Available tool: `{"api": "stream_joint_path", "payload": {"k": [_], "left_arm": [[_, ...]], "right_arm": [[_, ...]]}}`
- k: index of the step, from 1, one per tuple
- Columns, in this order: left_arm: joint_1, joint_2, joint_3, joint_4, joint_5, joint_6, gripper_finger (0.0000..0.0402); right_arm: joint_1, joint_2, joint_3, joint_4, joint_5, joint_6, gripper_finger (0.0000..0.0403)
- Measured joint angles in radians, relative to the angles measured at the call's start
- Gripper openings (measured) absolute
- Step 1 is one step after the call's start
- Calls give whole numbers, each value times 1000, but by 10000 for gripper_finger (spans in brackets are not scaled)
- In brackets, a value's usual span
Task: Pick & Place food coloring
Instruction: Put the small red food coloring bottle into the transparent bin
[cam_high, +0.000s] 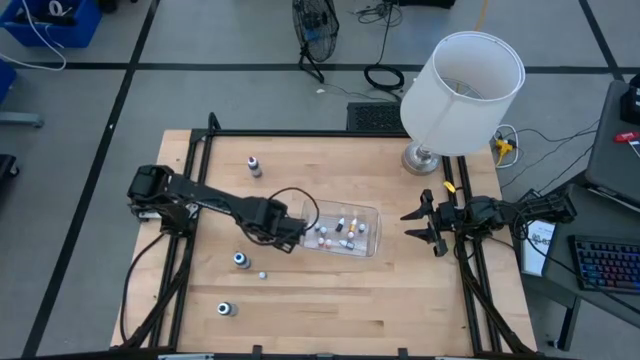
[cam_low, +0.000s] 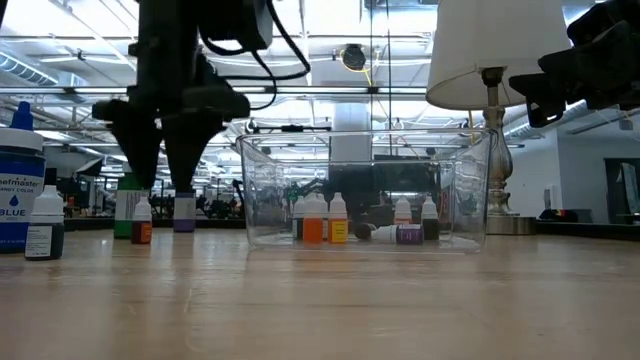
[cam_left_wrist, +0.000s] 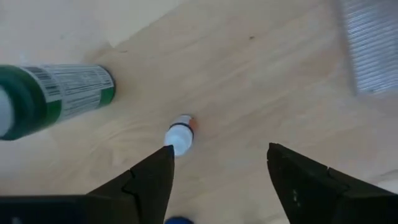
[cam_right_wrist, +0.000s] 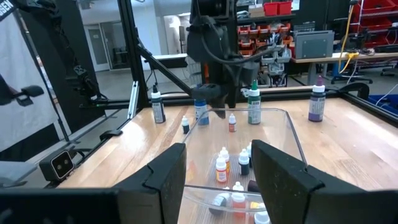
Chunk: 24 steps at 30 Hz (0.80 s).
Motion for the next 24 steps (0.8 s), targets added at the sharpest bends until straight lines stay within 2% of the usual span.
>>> {"api": "stream_joint_path", "payload": {"k": [5,10,20,24], "left_arm": [[3,-1,-49,61,-4,-28,263],[4,-1,-82,69,-5,-58,253],[3,0,-174,215,-3,-72,242],[3,0,-194,223,-1,-74,239]], "right_arm": [[0,0,0,0,0,0,169],[0,0,0,0,0,0,169],[0,0,0,0,0,0,169],[0,0,0,0,0,0,169]]}}
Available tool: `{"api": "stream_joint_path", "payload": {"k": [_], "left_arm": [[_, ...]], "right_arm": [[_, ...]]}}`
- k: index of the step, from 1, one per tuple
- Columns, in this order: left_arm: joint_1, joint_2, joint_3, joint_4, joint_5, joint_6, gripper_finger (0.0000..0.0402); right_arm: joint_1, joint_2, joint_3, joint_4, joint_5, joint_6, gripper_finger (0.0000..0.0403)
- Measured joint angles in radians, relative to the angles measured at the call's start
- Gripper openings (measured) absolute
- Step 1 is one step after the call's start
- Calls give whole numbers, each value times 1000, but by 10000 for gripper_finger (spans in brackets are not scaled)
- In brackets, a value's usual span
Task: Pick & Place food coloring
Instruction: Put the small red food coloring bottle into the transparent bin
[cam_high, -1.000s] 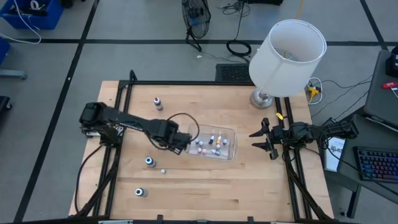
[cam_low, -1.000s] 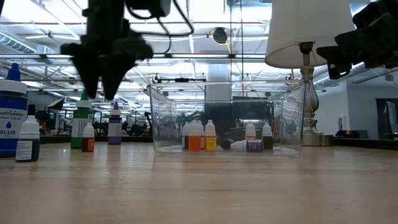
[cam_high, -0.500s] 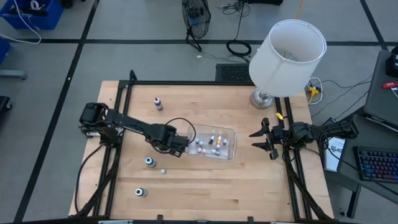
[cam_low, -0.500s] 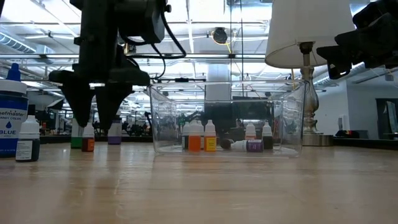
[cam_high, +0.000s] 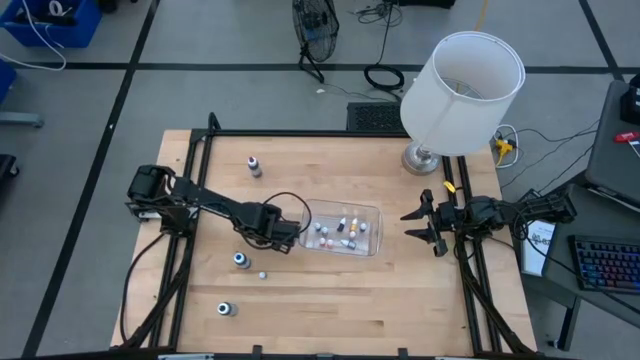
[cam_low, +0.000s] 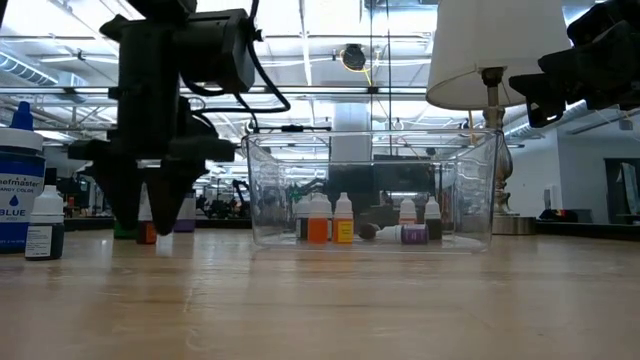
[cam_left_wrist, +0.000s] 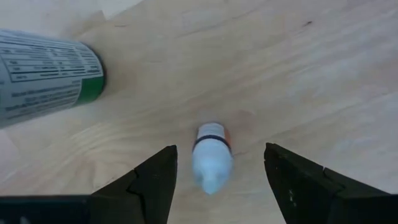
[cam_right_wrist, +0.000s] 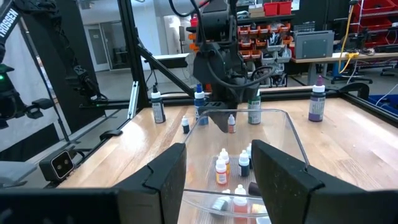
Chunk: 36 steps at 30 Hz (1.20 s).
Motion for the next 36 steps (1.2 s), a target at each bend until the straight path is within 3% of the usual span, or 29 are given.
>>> {"api": "stream_joint_path", "payload": {"k": [13,19,29,36], "left_arm": [[7,0,-3,-3,-30,11,212],[7,0,-3,-4,-29,12,174],[7,0,-3,-4,-30,51,77],[19,1,49,-44,-27,148,72]], "right_arm": [[0,0,0,0,0,0,169],[0,0,0,0,0,0,169],[0,0,0,0,0,0,169],[0,0,0,0,0,0,169]]}}
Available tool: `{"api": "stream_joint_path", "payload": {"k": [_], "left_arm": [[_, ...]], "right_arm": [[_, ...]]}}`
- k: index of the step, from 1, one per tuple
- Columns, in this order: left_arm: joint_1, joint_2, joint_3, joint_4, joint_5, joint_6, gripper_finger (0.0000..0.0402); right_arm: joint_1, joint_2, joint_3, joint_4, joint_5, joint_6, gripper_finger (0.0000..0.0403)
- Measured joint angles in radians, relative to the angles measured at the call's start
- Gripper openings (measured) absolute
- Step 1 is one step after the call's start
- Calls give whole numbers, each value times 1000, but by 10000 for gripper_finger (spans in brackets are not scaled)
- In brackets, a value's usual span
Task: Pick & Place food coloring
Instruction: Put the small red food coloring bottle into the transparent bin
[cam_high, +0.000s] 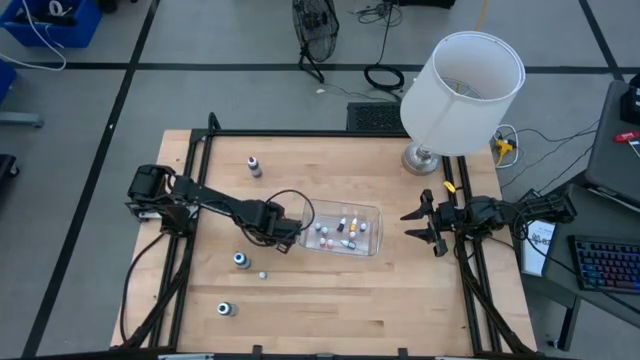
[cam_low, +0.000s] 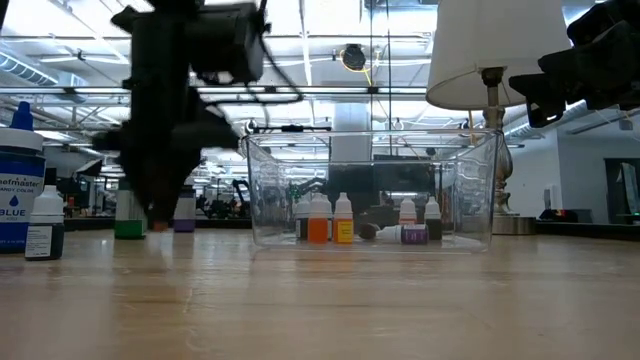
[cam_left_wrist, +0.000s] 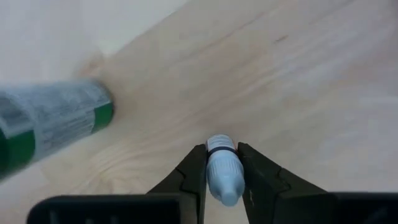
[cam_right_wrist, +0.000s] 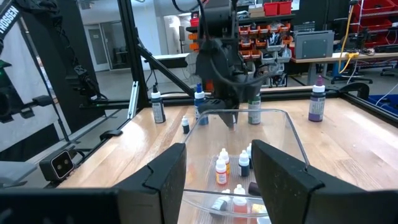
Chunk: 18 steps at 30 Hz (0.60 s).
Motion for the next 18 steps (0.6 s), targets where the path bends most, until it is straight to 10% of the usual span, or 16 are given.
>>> {"api": "stream_joint_path", "payload": {"k": [11,18], "left_arm": [[18,0,429,-287,-144,252,71],[41,9,549,-188,-135,438,71]], "right_arm": [[0,0,0,0,0,0,169],[0,0,0,0,0,0,169]]}}
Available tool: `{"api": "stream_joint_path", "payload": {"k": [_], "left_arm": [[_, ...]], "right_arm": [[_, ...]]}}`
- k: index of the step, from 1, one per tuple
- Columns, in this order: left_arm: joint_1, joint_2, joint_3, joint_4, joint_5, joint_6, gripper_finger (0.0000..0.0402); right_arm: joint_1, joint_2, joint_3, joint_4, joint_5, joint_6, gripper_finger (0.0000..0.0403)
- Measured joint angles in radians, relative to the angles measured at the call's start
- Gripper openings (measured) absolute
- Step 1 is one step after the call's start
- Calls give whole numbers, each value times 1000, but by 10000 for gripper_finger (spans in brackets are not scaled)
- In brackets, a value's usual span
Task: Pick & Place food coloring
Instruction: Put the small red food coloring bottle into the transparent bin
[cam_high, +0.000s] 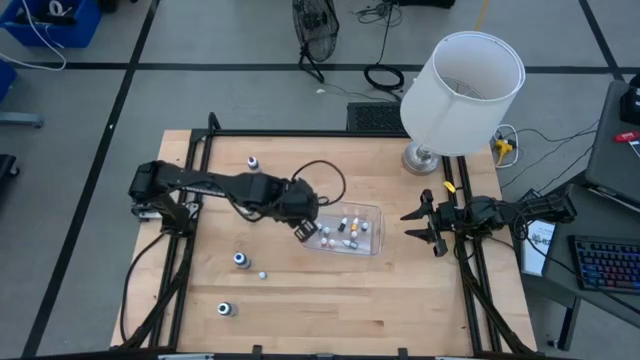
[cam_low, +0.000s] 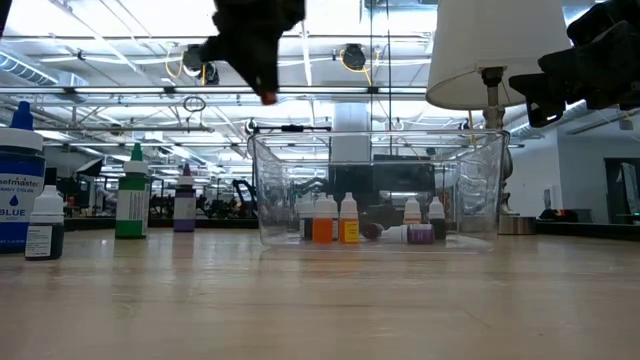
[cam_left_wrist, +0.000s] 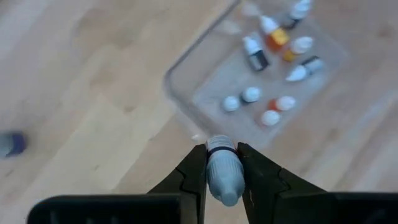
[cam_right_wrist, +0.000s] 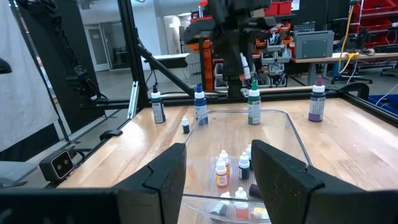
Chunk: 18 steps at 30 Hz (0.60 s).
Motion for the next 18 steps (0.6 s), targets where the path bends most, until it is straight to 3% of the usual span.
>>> {"api": "stream_joint_path", "payload": {"k": [9,18], "left_arm": [[48,139,2,94,175,135,71],[54,244,3,104,212,177,71]], "right_arm": [[0,0,0,0,0,0,169],[0,0,0,-1,0,0,169]]}}
